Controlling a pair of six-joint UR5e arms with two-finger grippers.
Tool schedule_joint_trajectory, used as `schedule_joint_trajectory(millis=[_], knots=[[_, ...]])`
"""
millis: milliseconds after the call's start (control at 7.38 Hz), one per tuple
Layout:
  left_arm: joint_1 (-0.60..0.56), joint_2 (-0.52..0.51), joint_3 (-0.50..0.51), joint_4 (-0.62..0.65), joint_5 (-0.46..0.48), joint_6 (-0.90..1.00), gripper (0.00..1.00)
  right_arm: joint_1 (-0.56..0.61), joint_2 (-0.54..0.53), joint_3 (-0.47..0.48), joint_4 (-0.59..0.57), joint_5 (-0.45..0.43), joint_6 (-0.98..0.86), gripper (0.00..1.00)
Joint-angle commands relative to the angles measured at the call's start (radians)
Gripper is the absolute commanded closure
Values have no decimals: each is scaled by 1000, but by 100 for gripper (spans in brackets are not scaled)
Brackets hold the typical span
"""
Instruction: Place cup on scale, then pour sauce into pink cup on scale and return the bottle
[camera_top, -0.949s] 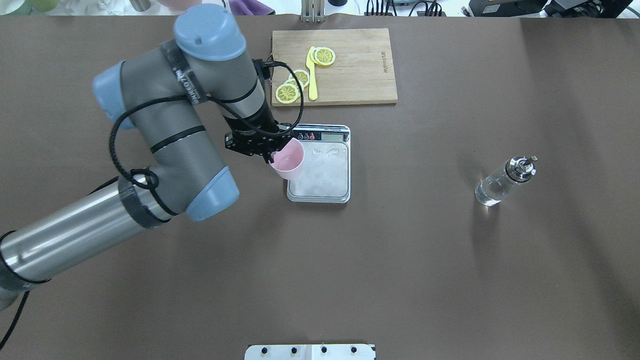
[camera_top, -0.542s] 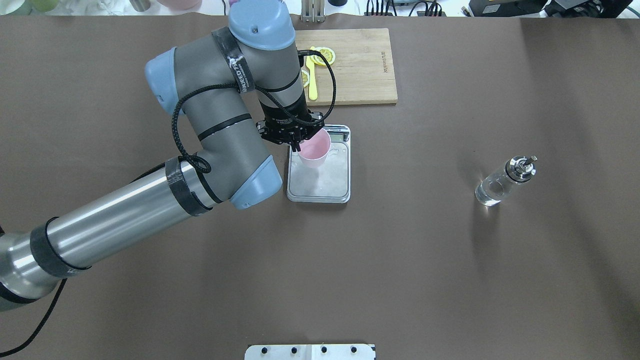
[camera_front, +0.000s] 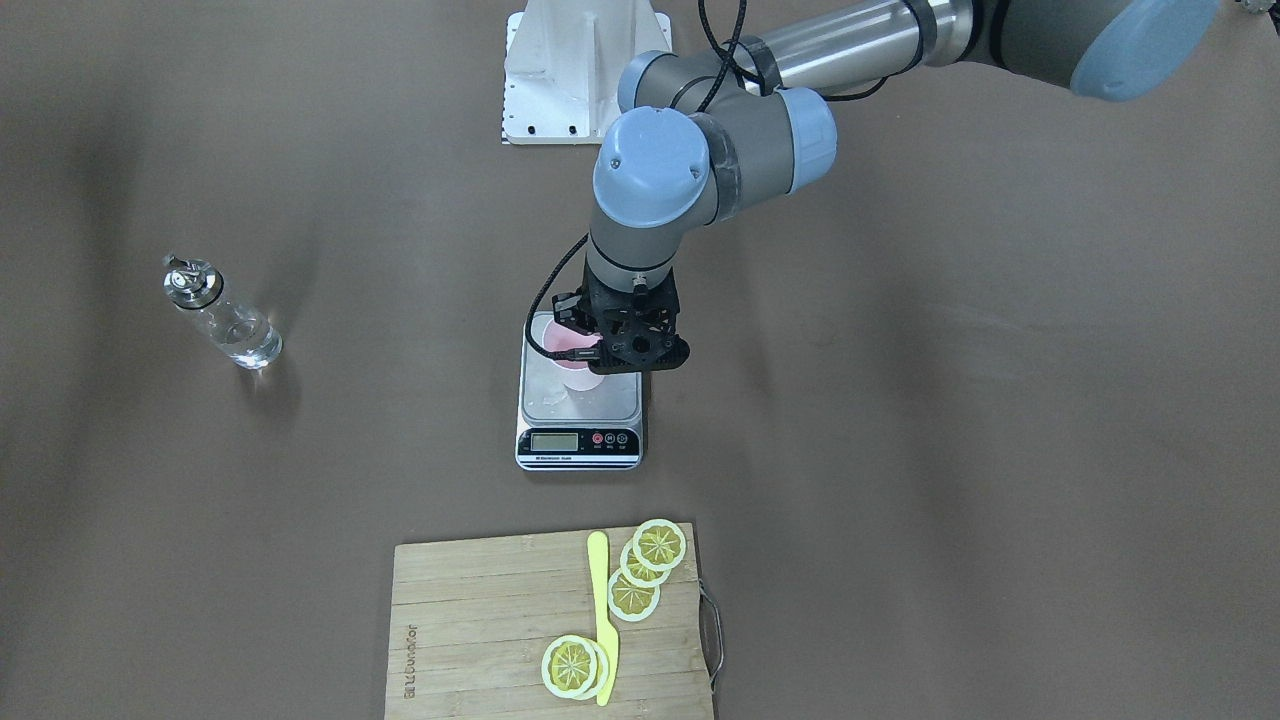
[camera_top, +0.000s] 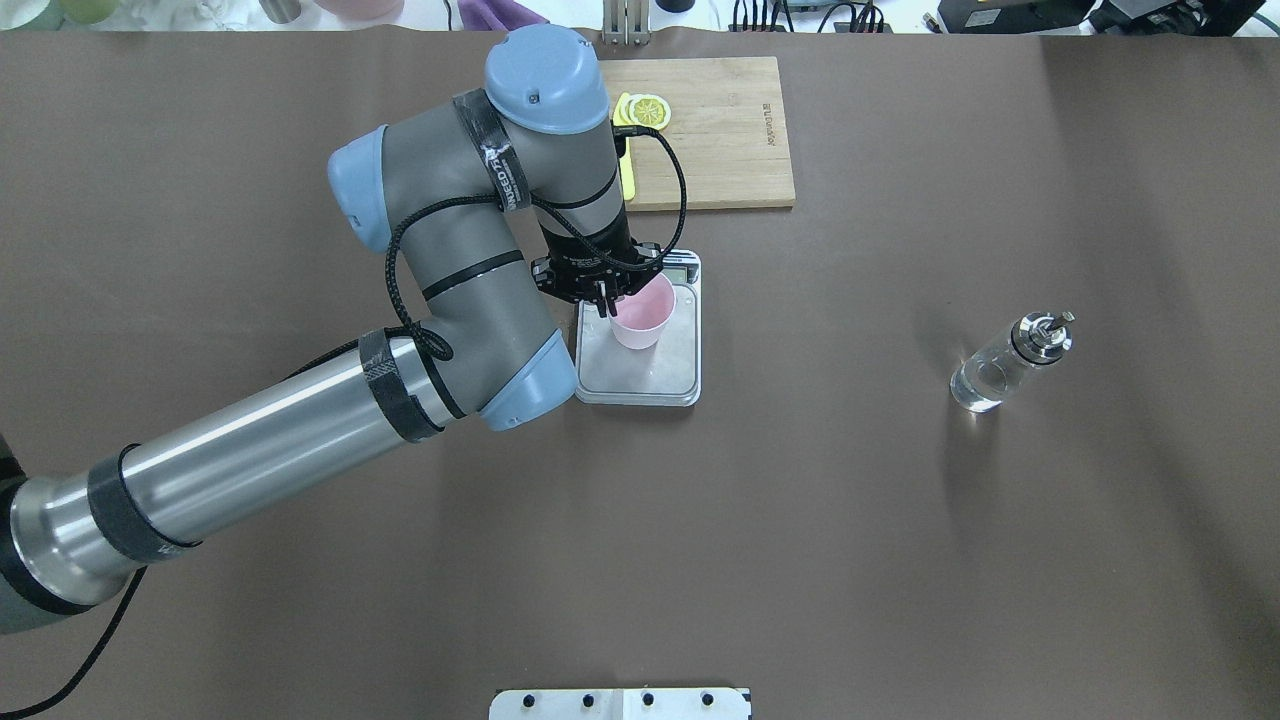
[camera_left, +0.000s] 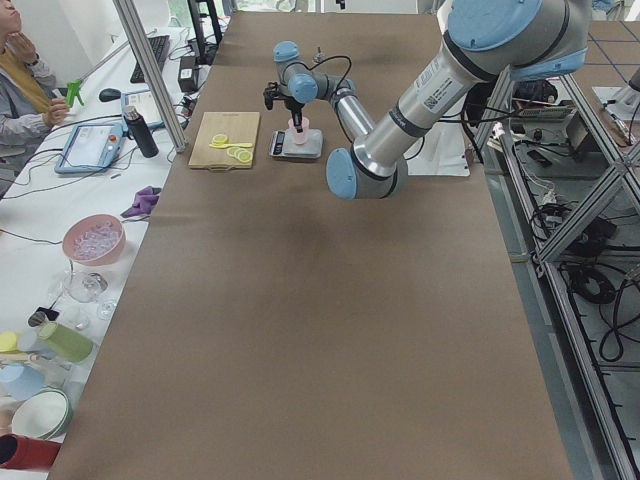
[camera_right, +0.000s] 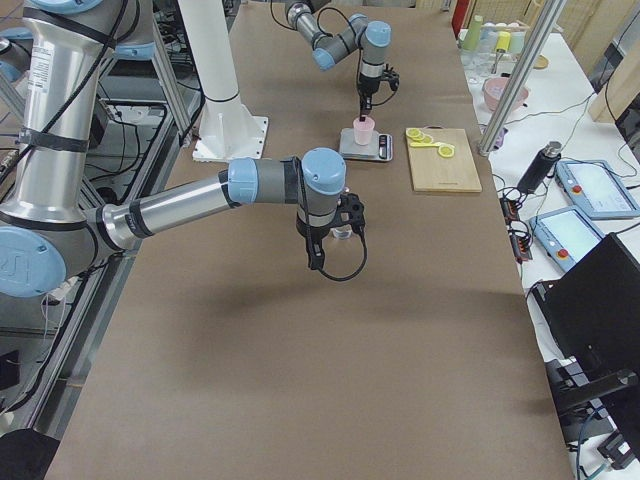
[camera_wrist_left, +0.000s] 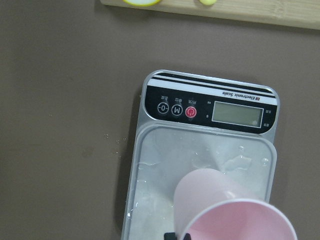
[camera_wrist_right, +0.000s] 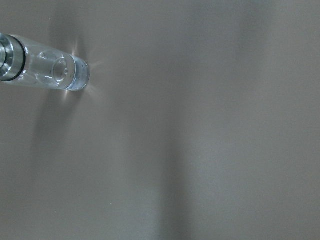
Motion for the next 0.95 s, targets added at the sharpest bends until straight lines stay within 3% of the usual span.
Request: schedule_joint_trajectory(millis=[0, 136, 407, 542, 813], knots=[[-2, 3, -11, 13, 0, 1, 2, 0, 1, -3, 0, 0, 3, 0], [-22, 26, -77, 70, -4, 3, 2, 0, 1, -3, 0, 2, 6, 0], [-71, 227, -398, 166, -8, 7, 2, -86, -2, -4, 171, 3, 29, 0], [-105, 289, -460, 168, -8, 9, 2, -166, -2, -3, 258, -9, 52, 0], [-169, 301, -494, 244, -11, 111, 2, -239, -5, -3, 374, -2, 60, 0]])
